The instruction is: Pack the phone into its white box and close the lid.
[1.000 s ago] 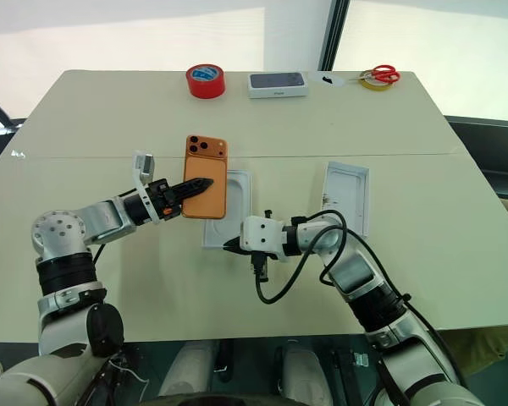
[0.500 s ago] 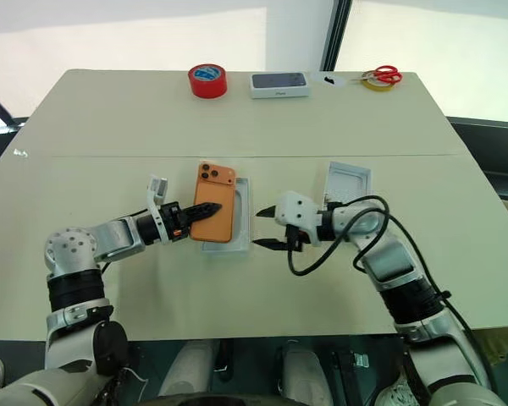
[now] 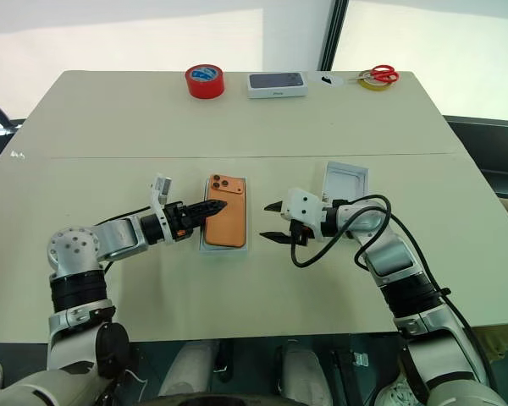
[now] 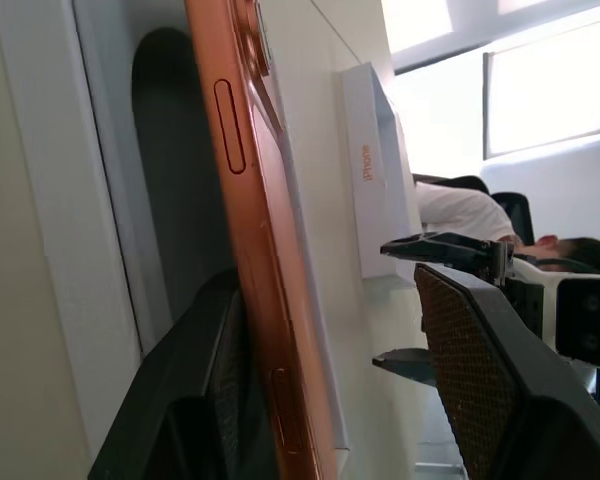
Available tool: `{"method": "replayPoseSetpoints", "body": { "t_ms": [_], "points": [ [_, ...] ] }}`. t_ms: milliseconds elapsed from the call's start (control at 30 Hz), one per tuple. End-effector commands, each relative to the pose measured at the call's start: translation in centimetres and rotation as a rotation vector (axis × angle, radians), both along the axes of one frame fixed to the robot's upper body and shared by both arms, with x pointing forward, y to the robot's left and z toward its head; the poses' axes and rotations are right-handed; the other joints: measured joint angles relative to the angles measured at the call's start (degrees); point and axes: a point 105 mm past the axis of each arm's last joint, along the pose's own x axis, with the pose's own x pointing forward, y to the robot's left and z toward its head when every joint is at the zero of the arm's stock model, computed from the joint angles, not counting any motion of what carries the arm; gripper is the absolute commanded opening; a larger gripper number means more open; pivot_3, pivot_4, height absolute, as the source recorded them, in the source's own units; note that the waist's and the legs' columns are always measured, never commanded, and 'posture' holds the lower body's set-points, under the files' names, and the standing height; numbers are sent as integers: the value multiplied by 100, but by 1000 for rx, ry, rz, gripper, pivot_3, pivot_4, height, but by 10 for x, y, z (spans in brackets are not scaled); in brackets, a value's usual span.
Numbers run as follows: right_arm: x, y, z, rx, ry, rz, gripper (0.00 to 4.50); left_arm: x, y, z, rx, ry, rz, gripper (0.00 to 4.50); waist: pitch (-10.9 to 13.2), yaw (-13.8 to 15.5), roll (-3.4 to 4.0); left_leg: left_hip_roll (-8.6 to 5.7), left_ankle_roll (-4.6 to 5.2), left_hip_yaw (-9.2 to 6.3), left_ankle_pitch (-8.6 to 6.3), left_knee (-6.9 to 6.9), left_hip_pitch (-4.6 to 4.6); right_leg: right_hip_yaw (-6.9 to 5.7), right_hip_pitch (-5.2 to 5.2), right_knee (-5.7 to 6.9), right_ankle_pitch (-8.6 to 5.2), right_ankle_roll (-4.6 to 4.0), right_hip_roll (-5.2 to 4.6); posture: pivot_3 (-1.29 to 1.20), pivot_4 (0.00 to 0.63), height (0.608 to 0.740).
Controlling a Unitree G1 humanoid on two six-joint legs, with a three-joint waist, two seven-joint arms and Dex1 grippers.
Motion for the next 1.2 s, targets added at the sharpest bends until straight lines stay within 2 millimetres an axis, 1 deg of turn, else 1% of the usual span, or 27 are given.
{"method": "replayPoseSetpoints", "body": {
  "t_ms": [33, 200, 333, 400, 433, 500, 533, 567, 600, 667, 767, 800, 933, 1000, 1067, 1100, 1133, 1200],
  "points": [
    [3, 7, 12, 13, -60, 22, 2939, -3, 5, 16, 64, -63, -25, 2746, 0, -8, 1, 0, 0, 0, 0, -1, 0, 0, -1, 0, 0, 0, 0, 0, 150, 740],
    [5, 9, 12, 15, -67, 24, 2939, -6, 13, 24, 129, -111, -47, 2746, 2, 11, 2, 0, -1, 0, 1, -1, -1, 0, -2, 0, 0, 0, 0, 0, 150, 740],
    [4, 12, 11, 25, -66, 29, 2939, -1, 26, 35, 215, -200, -28, 2746, 3, 1, 3, 0, -13, 0, -6, -1, -1, 1, -2, 0, 0, 0, 0, 0, 150, 740],
    [7, 12, 12, 36, -54, 13, 2375, 2, 30, 41, 203, -233, -12, 2222, 3, 5, 4, 0, -16, 0, -7, -2, -1, 1, -2, -1, 0, 0, 0, 0, 150, 740],
    [9, 11, 12, 35, -54, 1, 2018, 4, 33, 41, 215, -239, 2, 1845, 3, 7, 4, 0, -16, 0, -7, -2, -1, 1, -2, -1, 0, 0, 0, 0, 150, 740],
    [14, 7, 12, 14, -94, -18, 998, 8, 42, 35, 343, -295, 22, 837, 3, -1, 4, 0, -16, 0, -7, -2, -1, 1, -2, -2, 0, 0, 0, 0, 150, 740],
    [18, 5, 13, 3, -120, -41, 466, 13, 50, 25, 480, -340, 37, 313, 4, -6, 5, 0, -16, 0, -7, -4, -1, 1, -3, -2, 0, -1, 0, 0, 150, 740],
    [23, 3, 11, -17, -141, -61, 35, 16, 55, 19, 577, -384, 33, 0, 4, -9, 7, 0, -17, 2, -8, -6, 0, 2, -5, -2, 0, -1, 0, 0, 150, 740],
    [27, 1, 9, -43, -163, -75, 35, 18, 55, 15, 621, -417, 20, 0, 5, -15, 10, 0, -20, 3, -6, -11, 0, 3, -6, -3, 0, -1, 0, 0, 150, 740],
    [29, 2, 2, -83, -185, -74, 35, 19, 49, 12, 635, -449, -7, 0, 6, 5, 10, 0, -22, 8, -5, -17, 1, 8, -11, -4, 0, -3, 0, 0, 150, 740],
    [23, 9, -7, -103, -165, -36, 35, 16, 44, -9, 741, -453, -94, 0, 6, 5, 11, 0, -21, 5, -6, -17, -5, 7, -15, -8, 0, -3, -3, 0, 150, 740],
    [22, 10, -9, -110, -162, -29, 35, 14, 41, -15, 748, -449, -125, 0, 7, -6, 12, 0, -20, 6, -6, -19, -5, 9, -15, -9, 0, -3, -3, 0, 150, 740],
    [21, 11, -14, -134, -169, -18, 35, 9, 10, -29, 663, -425, -227, 0, 8, 16, 19, 0, -6, 5, -9, -20, -4, 9, -14, -9, -1, -3, -3, 0, 150, 740],
    [21, 9, -11, -128, -167, -24, 35, 10, -10, -31, 643, -465, -270, 0, 8, 53, 19, 0, 8, 3, -14, -15, -4, 7, -10, -9, -1, -3, -3, 0, 150, 740],
    [23, 2, -9, -138, -172, -40, 35, 10, -34, -29, 583, -488, -307, 0, 7, 126, 21, 0, 13, 3, -18, -5, -3, 7, -6, -9, 0, -3, -4, 0, 150, 740],
    [23, -3, -8, -147, -171, -48, 35, 10, -42, -29, 570, -496, -320, 0, 8, 161, 21, 0, 17, 3, -20, -1, -3, 7, -5, -9, 0, -3, -5, 0, 150, 740],
    [23, -8, -8, -159, -172, -57, 35, 10, -50, -30, 564, -499, -336, 0, 8, 174, 21, -2, 23, 2, -26, 6, -4, 2, -9, -10, 0, -2, -10, 0, 150, 740],
    [23, -19, -8, -183, -180, -78, 35, 12, -58, -31, 555, -502, -334, 0, 8, 241, 21, -8, 32, 3, -33, 11, -5, 2, -5, -12, 0, -2, -16, 0, 150, 740]
  ]
}}
